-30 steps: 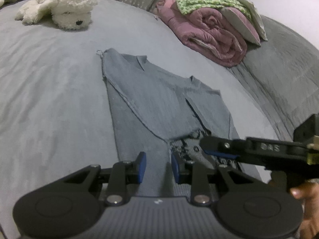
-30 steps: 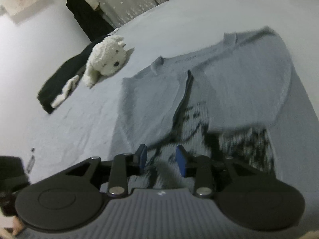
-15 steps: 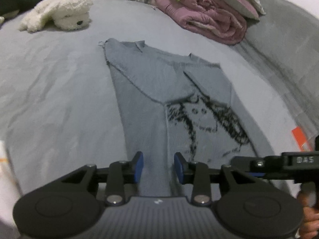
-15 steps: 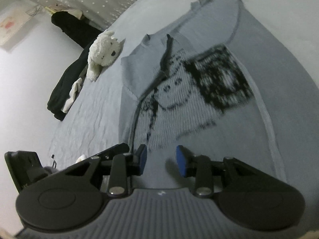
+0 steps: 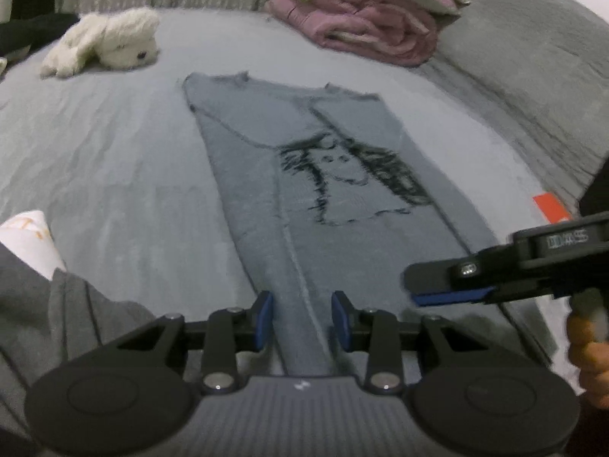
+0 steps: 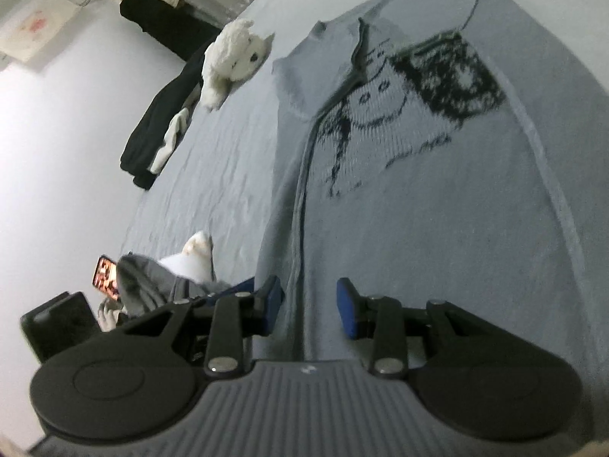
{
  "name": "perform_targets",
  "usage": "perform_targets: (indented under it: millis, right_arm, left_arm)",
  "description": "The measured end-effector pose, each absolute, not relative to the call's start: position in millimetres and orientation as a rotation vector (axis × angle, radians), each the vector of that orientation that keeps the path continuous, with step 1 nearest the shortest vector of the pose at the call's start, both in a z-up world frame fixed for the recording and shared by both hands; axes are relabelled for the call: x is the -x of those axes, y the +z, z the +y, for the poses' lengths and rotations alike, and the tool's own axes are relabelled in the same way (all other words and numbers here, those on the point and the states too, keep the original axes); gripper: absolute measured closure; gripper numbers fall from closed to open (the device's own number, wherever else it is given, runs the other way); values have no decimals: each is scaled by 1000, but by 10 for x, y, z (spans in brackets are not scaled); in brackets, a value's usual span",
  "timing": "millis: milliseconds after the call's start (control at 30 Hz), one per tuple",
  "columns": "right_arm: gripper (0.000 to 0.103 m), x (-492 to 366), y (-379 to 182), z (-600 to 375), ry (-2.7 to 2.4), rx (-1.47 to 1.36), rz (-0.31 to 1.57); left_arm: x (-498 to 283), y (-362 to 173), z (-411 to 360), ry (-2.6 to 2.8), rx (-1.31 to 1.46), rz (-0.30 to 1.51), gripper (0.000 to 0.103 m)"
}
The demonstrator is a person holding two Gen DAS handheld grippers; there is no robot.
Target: Fold clothes
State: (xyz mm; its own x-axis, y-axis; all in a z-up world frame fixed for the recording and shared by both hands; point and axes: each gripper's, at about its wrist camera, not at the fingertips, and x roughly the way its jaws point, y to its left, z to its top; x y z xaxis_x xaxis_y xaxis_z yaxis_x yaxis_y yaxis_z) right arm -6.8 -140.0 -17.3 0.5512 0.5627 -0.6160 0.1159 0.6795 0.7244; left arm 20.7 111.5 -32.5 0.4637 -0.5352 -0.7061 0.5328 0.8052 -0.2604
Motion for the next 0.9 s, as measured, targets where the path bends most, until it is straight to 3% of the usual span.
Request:
perform_targets:
  millis: [533, 600, 667, 733, 900]
  right_arm:
    - [66, 184, -225, -1419, 302, -804, 996]
    - [66, 177, -234, -1397, 309, -803, 1002]
    - [66, 172, -238, -1378, 319, -805, 1004]
    - [66, 171, -236, -1362, 334, -808, 1003]
    - [66, 180, -233, -1361, 365, -821, 992]
  left_arm:
    - [98, -420, 1031, -718, -175, 927, 71]
    - [129, -434, 1027, -720, -193, 935, 74]
    - [158, -466, 1004, -703, -216, 944, 91]
    - [144, -460, 1035, -695, -199, 952, 99]
    - [108, -311, 1225, -762, -43, 940, 100]
